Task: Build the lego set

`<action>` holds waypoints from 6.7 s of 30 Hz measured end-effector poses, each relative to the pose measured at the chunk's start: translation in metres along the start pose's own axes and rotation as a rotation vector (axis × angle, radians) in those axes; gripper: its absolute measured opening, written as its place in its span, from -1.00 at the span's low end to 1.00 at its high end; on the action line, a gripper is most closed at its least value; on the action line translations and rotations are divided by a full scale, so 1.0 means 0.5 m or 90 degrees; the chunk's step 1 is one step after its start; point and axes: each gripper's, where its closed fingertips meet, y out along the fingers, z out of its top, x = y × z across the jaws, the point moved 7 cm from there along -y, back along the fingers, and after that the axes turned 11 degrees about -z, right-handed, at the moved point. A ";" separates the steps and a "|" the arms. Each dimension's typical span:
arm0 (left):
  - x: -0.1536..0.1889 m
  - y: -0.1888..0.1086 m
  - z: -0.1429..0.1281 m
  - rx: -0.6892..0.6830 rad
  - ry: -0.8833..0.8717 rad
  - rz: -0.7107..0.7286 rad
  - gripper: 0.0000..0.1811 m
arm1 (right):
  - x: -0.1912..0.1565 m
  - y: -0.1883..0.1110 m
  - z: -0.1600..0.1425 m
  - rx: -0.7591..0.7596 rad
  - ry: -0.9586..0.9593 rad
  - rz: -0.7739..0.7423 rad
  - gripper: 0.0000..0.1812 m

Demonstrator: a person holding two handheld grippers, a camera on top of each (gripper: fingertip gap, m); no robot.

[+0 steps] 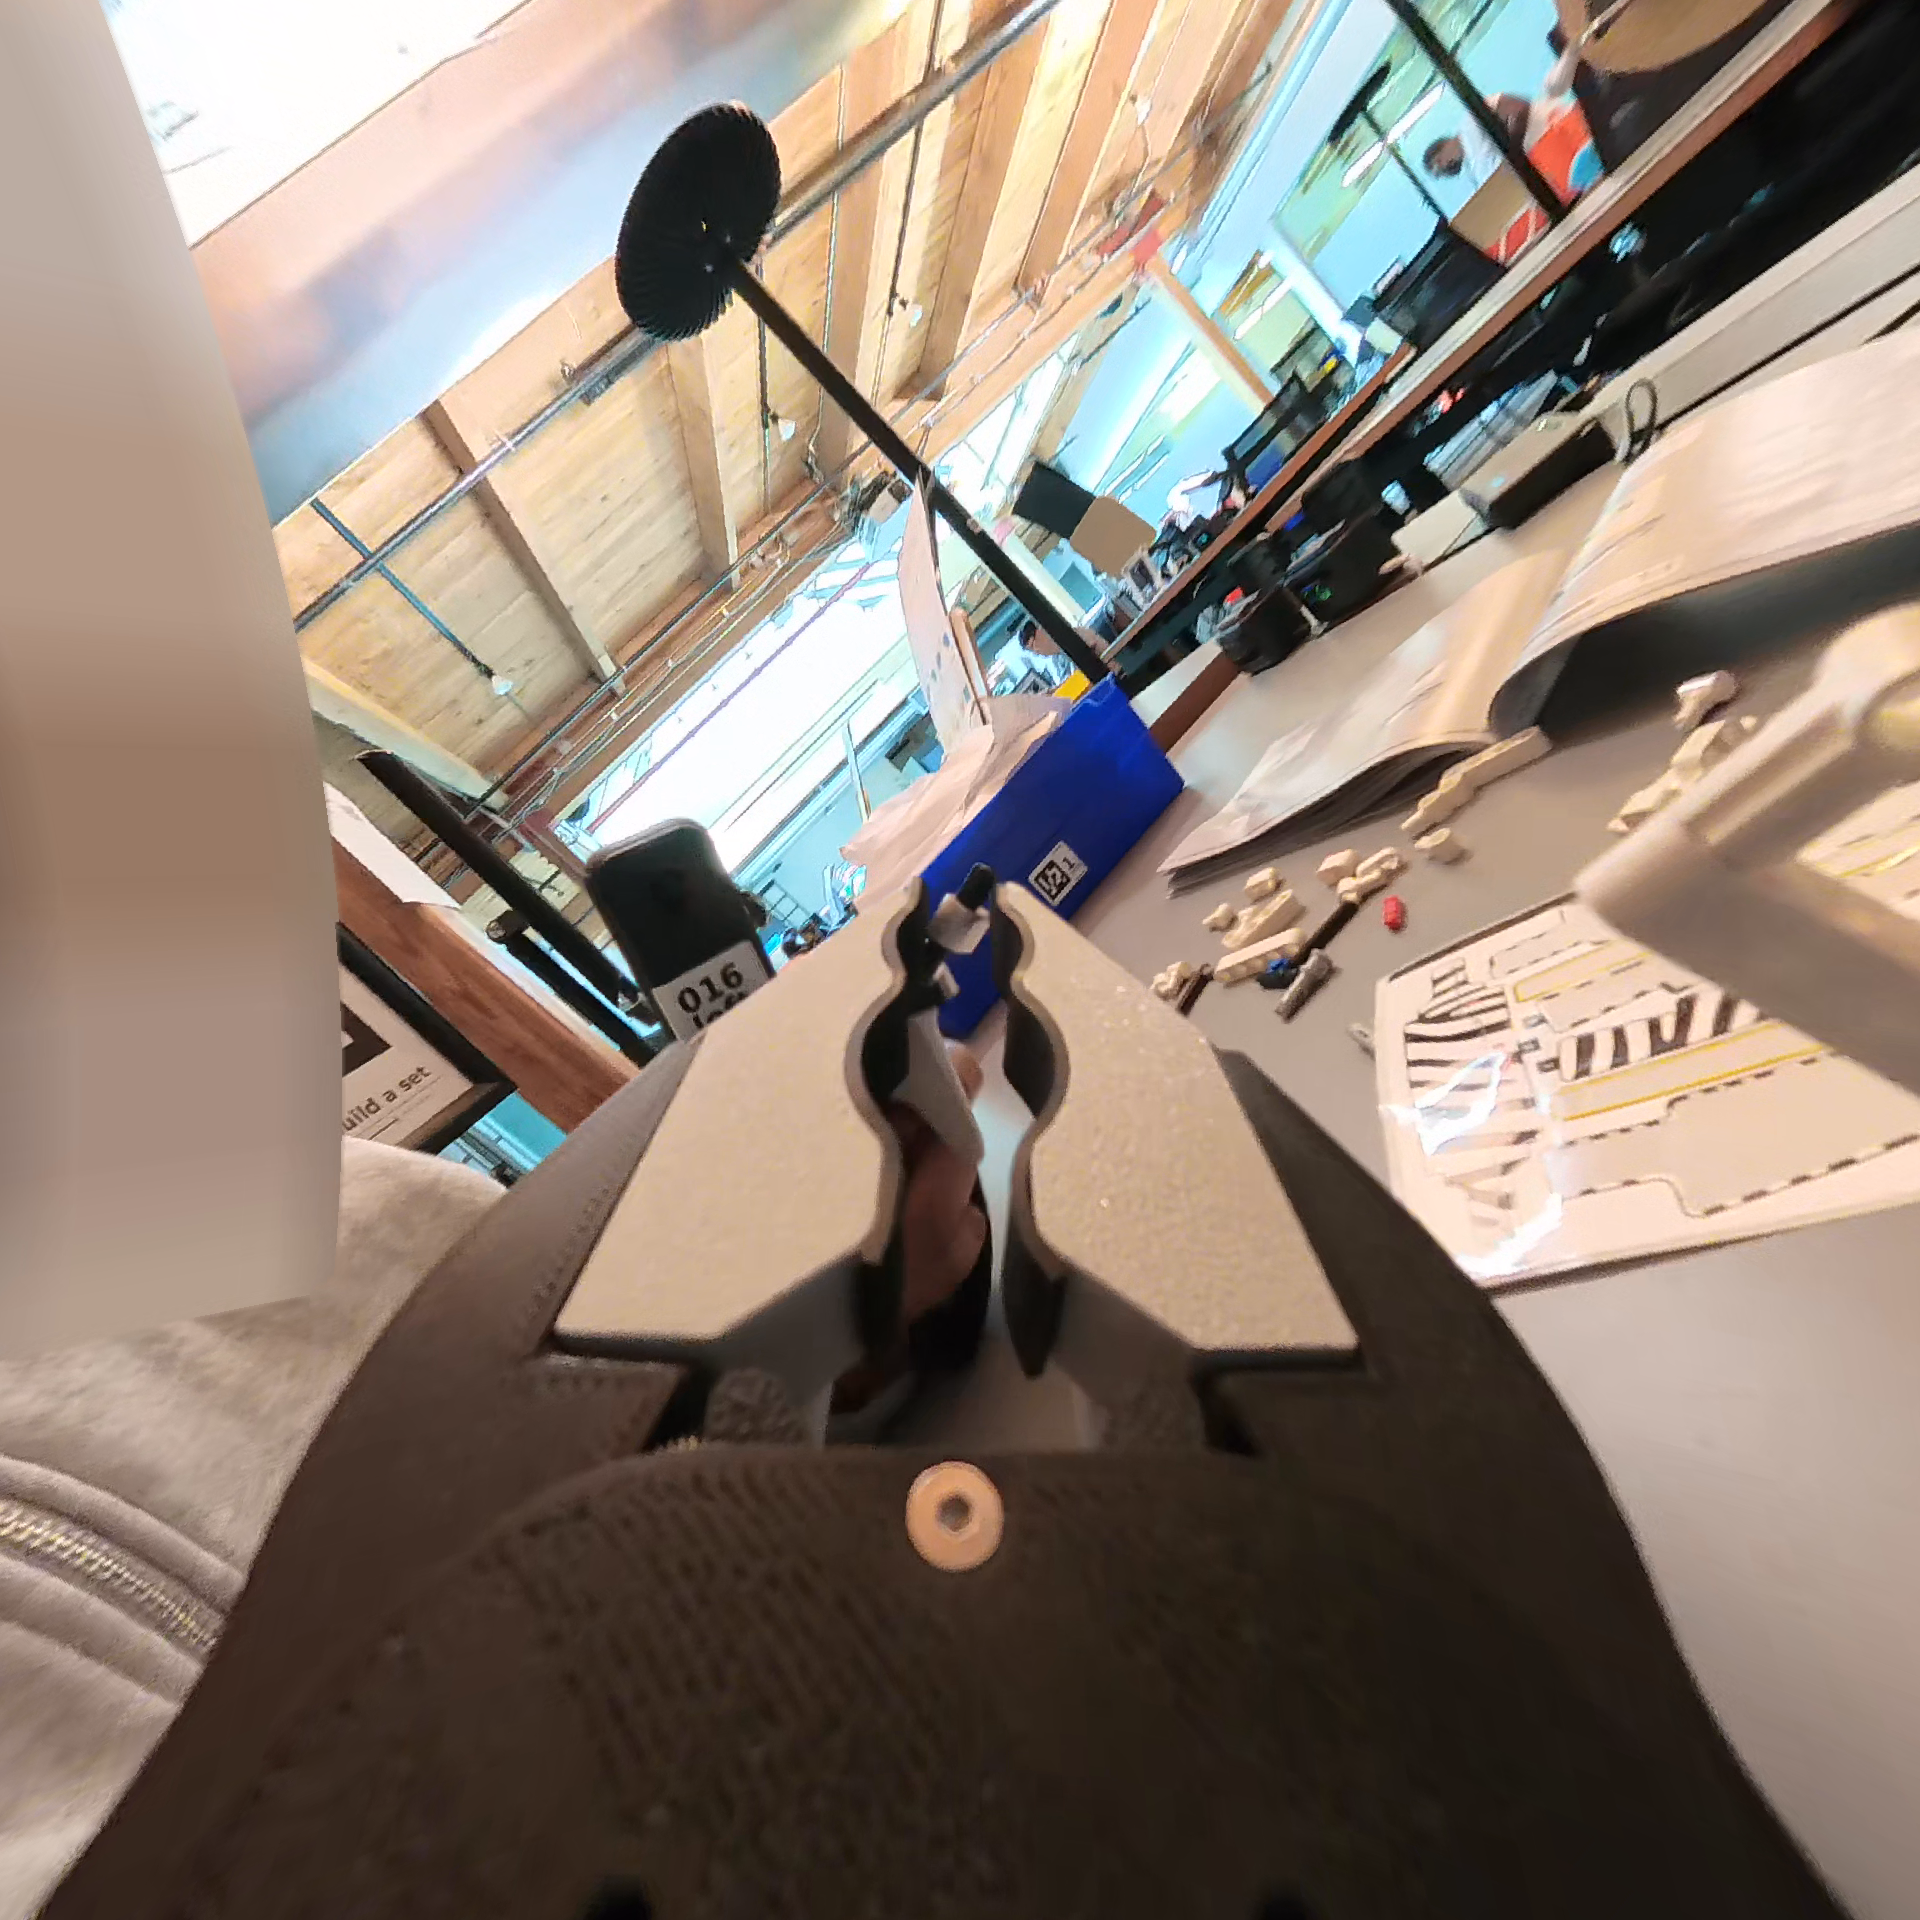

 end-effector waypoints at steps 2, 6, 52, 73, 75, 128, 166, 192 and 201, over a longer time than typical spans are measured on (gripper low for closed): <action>0.000 0.006 -0.002 0.024 -0.028 0.010 -0.93 | -0.005 0.001 -0.001 0.010 -0.017 -0.004 -0.90; -0.004 0.002 0.000 0.056 -0.039 0.033 -0.92 | -0.013 0.005 -0.005 0.020 -0.074 -0.031 -0.89; -0.022 -0.002 -0.012 0.226 -0.325 -0.120 -0.97 | -0.023 0.011 -0.009 0.046 -0.027 -0.003 -0.94; 0.033 0.022 -0.051 -0.056 -0.556 -0.370 -0.97 | -0.045 -0.108 -0.012 -0.194 -0.601 0.226 -0.95; 0.032 0.021 -0.052 -0.059 -0.561 -0.371 -0.97 | -0.045 -0.109 -0.012 -0.192 -0.603 0.229 -0.96; 0.019 -0.041 -0.046 -0.218 -0.085 -0.119 -0.98 | 0.050 -0.090 -0.074 -0.563 -0.708 0.022 -0.87; 0.033 -0.025 -0.051 -0.240 -0.055 -0.128 -0.97 | -0.004 -0.081 -0.040 -0.399 -0.602 0.120 -0.87; 0.034 -0.020 -0.051 -0.217 -0.084 -0.144 -0.97 | -0.006 -0.082 -0.034 -0.414 -0.545 0.131 -0.88; 0.027 -0.019 -0.052 -0.210 -0.114 -0.139 -0.96 | -0.008 -0.083 -0.037 -0.394 -0.573 0.101 -0.88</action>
